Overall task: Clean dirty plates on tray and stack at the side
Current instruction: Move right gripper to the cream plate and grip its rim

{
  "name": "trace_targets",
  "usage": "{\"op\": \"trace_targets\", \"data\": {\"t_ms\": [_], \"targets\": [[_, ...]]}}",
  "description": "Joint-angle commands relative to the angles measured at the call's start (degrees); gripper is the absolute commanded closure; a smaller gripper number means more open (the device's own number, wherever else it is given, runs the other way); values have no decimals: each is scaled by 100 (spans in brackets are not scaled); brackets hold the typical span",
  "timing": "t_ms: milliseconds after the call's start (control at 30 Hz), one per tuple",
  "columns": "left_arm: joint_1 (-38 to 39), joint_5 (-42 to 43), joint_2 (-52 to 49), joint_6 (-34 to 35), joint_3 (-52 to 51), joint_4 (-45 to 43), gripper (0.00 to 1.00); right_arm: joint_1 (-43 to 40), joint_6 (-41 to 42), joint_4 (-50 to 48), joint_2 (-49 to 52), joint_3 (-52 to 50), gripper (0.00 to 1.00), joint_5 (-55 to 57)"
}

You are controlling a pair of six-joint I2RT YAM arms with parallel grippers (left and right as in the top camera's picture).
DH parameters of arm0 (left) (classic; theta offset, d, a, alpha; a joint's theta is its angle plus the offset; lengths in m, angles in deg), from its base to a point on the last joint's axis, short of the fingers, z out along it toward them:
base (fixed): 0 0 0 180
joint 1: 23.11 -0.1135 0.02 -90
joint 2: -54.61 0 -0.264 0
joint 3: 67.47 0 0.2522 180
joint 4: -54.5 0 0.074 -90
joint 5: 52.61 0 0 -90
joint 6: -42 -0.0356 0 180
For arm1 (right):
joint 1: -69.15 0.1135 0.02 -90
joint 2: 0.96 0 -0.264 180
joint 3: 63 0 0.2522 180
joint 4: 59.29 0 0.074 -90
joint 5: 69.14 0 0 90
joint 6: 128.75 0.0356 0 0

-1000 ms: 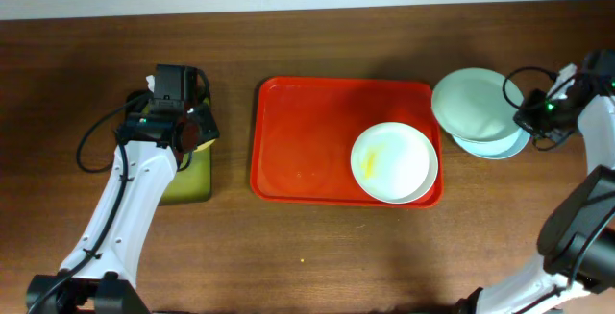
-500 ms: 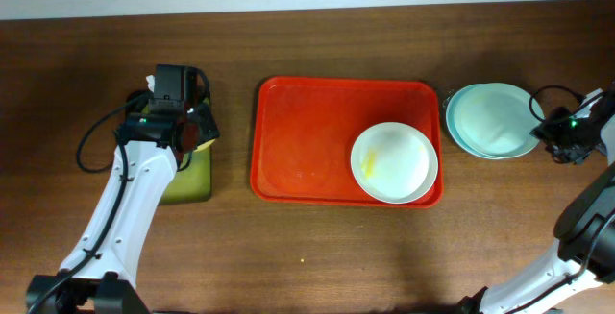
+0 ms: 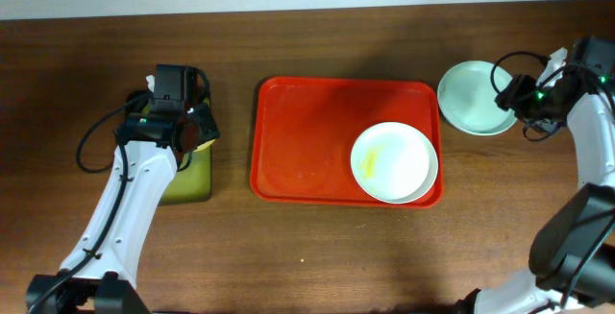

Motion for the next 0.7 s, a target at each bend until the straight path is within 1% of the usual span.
{"op": "trace_targets", "data": {"t_ms": [0, 100, 133, 167, 267, 333, 367, 400, 467, 567, 633, 667], "targets": [[-4, -20, 48, -31, -15, -17, 100, 26, 90, 13, -295, 28, 38, 433], [-7, -20, 48, -31, -15, -17, 100, 170, 28, 98, -299, 28, 38, -96], [-7, -22, 48, -31, -15, -17, 100, 306, -284, 192, -299, 28, 38, -356], [-7, -20, 48, -31, -17, -17, 100, 457, -426, 343, -299, 26, 38, -404], [-7, -20, 48, -31, -15, -17, 100, 1060, -811, 1025, -247, 22, 38, -422], [-7, -20, 48, -31, -15, -17, 100, 1600, -887, 1320, -138, -125, 38, -26], [-7, -20, 48, -31, -15, -15, 100, 1805, -796, 1344, -127, -273, 38, 289], [-7, -20, 48, -31, -15, -13, 100, 1976, -411, 1346, -127, -424, 38, 728], [-7, -17, 48, -31, -17, -15, 100, 2271, 614, 1381, -127, -758, 37, 1545], [-7, -17, 48, -31, -17, -15, 100, 2544, 1491, 1471, -138, -1290, 39, 1578], [-7, -17, 48, -31, -17, -15, 100, 2730, 1873, 1034, -138, -1731, 39, 1558], [-7, -17, 48, -31, -15, -15, 100, 2833, 1888, 765, -138, -1926, 39, 1384]]}}
